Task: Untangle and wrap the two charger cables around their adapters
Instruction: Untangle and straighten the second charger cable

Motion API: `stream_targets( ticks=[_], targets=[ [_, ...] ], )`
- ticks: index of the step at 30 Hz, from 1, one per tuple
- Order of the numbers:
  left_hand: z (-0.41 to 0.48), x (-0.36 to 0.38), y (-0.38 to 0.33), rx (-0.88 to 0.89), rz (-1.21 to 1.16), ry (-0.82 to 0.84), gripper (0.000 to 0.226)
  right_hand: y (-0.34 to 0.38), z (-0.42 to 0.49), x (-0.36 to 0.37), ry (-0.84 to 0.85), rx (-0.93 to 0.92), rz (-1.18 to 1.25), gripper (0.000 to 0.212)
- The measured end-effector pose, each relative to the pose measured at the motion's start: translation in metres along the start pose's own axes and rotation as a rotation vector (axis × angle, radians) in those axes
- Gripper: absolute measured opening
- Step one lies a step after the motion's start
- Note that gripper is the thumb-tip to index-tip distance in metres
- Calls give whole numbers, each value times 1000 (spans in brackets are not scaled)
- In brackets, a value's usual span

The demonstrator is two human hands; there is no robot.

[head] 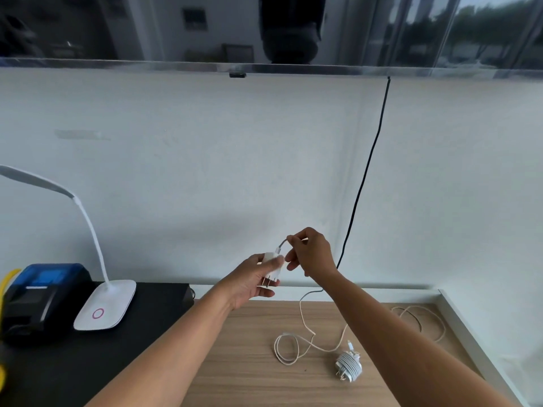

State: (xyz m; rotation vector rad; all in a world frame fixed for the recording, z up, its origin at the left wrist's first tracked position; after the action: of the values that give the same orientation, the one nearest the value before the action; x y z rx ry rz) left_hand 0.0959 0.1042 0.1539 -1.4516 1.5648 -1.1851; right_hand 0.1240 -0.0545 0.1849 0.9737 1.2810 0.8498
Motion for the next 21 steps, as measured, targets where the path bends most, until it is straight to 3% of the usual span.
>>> stream_targets(
  ticks=[4,15,21],
  targets=[
    [0,2,6,14,24,-43,47,-2,0,-2,35,-2,38,14],
    [-12,10,-7,-42,130,43,29,-13,4,-8,27,-111,-61,11],
    [-13,11,-15,9,104,6,31,-14,8,-11,104,-163,-166,10]
  ],
)
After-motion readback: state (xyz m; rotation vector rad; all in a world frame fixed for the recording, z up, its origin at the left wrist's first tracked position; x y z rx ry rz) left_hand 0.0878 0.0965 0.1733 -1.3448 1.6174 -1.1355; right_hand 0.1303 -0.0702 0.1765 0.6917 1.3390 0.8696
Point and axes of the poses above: each hand's wrist, its own z-axis towards the middle knuckle, its own x-axis out of the palm, y = z × x, the point moved 1 cm from there along z, towards the middle knuckle, and after that the axes turned 5 degrees about -y, right-handed, at the moved point
